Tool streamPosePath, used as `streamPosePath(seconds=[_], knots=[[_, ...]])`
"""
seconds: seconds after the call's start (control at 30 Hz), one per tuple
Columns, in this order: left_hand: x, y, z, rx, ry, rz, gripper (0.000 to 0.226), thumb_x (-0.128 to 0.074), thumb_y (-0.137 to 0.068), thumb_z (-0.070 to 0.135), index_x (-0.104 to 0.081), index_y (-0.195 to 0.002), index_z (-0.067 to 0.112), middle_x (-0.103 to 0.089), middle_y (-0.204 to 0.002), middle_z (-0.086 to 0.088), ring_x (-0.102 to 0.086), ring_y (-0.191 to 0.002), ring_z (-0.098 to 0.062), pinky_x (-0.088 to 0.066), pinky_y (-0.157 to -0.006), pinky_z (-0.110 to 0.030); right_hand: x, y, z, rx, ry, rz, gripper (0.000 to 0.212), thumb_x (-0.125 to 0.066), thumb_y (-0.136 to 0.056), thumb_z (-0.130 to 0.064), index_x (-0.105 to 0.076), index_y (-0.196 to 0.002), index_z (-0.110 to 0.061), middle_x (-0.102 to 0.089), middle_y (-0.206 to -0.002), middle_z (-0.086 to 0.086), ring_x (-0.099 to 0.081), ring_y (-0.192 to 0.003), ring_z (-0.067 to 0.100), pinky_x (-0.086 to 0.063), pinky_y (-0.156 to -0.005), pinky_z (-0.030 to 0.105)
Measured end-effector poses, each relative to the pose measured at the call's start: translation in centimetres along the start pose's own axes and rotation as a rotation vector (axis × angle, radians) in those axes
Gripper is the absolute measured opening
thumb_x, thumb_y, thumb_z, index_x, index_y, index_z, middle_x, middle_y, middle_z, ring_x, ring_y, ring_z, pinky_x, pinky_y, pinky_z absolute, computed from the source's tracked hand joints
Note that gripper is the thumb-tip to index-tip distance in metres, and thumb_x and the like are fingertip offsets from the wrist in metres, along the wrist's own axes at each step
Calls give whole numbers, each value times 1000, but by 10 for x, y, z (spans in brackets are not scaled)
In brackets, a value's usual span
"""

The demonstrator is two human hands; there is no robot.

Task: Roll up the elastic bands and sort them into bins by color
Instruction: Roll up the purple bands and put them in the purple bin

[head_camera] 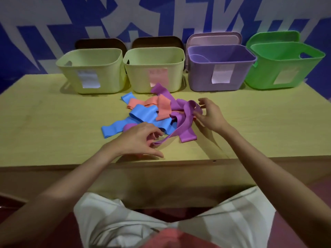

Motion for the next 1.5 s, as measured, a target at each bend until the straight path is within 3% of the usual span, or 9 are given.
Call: streamPosePath(seconds=[0.27,0.5,0.63,0.77,0.9,1.17,1.3,1.4,1.5], knots=[[-3,-5,-14,18,48,25,25,-72,-82,30,-69,-105,21,-67,-100,10,-59,-94,-6,-47,-85,-28,-3,-9,13,-36,-18,53,52,-78,-79,-28,-59,-120,-4,-62,-113,10,-60,-100,23,-46,-80,29],[17,-10,-27,152,396,291,3,-73,-79,15,-70,-79,14,-68,-75,0,-59,-69,-6,-48,-71,-31,11,-6,14,-72,-154,170,13,-65,-88,-18,-65,-83,-6,-63,-71,6,-54,-68,17,-40,-59,26],[32,-15,-33,255,584,427,12,-73,-78,-1,-68,-80,11,-65,-70,5,-57,-63,3,-48,-70,-20,37,1,19,-81,-317,177,30,-55,-89,-16,-62,-64,-3,-62,-59,17,-49,-59,14,-39,-58,31],[35,-20,-37,335,899,522,17,-65,-85,-3,-65,-77,12,-66,-63,9,-60,-61,-2,-53,-67,-18,55,12,26,-115,-377,247,29,-51,-95,-9,-57,-68,-2,-46,-55,3,-40,-46,0,-36,-51,27],[34,-27,-35,408,1065,594,9,-64,-87,0,-67,-85,8,-70,-71,1,-65,-68,-9,-58,-68,-23,64,22,45,-191,-488,206,9,-53,-96,-6,-62,-99,-5,-60,-68,6,-55,-50,2,-51,-51,18],[23,-52,-31,438,946,613,7,-65,-87,3,-66,-86,9,-64,-73,2,-60,-60,0,-54,-56,-18,72,49,69,-263,-491,-43,16,-55,-96,-8,-66,-108,-7,-60,-71,12,-50,-60,13,-46,-52,16],[36,-110,-16,341,683,567,5,-67,-87,8,-68,-91,7,-64,-73,-1,-59,-46,-3,-50,-46,-23,81,58,65,-339,-562,52,18,-48,-95,5,-64,-101,-1,-56,-61,12,-55,-41,9,-49,-45,16],[48,-168,0,231,516,507,4,-67,-85,13,-71,-87,11,-68,-78,-8,-65,-58,-23,-50,-55,-32,87,60,59,-370,-564,73,24,-45,-93,7,-66,-90,-4,-57,-66,16,-60,-44,12,-55,-49,21],[57,-217,31,145,356,529,10,-68,-85,16,-74,-86,9,-73,-82,-10,-67,-68,-23,-43,-59,-27,90,63,59,-374,-525,99,28,-44,-91,7,-68,-86,-7,-54,-62,12,-54,-44,7,-54,-50,21]])
Point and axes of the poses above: each hand's wrist, its own y-axis away from the middle knuckle, its own x-axis out of the back of the hand, z = x × y, the point moved 3 cm from there along -y, towards the middle knuckle
